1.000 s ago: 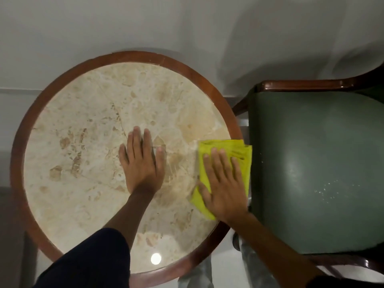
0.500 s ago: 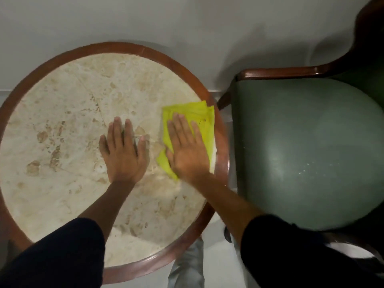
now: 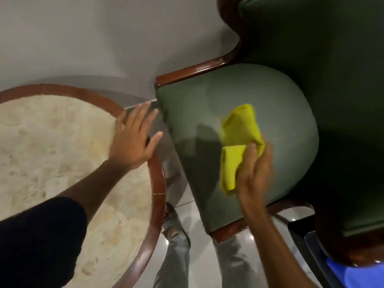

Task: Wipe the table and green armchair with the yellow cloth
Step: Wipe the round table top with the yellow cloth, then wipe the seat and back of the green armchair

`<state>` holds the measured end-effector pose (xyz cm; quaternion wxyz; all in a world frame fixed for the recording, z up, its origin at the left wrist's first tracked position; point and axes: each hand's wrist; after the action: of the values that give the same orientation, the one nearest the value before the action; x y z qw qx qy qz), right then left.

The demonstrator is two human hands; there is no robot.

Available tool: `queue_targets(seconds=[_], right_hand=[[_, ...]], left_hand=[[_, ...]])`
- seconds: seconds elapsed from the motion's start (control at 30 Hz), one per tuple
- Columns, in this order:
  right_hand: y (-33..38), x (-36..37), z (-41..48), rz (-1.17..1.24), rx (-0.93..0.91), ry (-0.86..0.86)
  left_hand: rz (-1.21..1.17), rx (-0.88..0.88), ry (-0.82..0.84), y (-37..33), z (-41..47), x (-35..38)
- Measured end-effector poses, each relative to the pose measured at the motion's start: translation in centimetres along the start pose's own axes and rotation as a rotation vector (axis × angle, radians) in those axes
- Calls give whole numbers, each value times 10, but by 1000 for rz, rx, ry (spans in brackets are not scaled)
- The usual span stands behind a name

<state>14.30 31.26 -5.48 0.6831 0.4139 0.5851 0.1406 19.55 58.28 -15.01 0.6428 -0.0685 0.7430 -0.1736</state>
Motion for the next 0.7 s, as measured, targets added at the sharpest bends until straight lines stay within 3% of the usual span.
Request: queue_targets(seconds=[0.13, 0.27, 0.43, 0.53, 0.6, 0.7], right_hand=[[-42, -6, 34, -215, -178, 32], [-90, 42, 24, -815, -225, 367], [-105, 73, 75, -866, -284, 161], [-104, 74, 136, -848, -239, 152], [-112, 64, 171, -830, -147, 117], [-133, 41, 198, -808, 146, -32]], left_hand=[[95, 167, 266, -15, 44, 17], [96, 155, 300, -8, 45, 27], [72, 131, 290, -15, 52, 23], [96, 101, 304, -14, 47, 22], [99, 114, 319, -11, 44, 19], [85, 108, 323, -7, 45, 12]])
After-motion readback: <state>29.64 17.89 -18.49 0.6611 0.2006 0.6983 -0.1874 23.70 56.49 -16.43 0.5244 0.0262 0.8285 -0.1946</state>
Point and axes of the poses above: each hand's wrist, its own z-axis towards the middle knuckle, its own x-axis out of the palm, y = z × x, and after that the axes turned 11 degrees about -z, right-handed
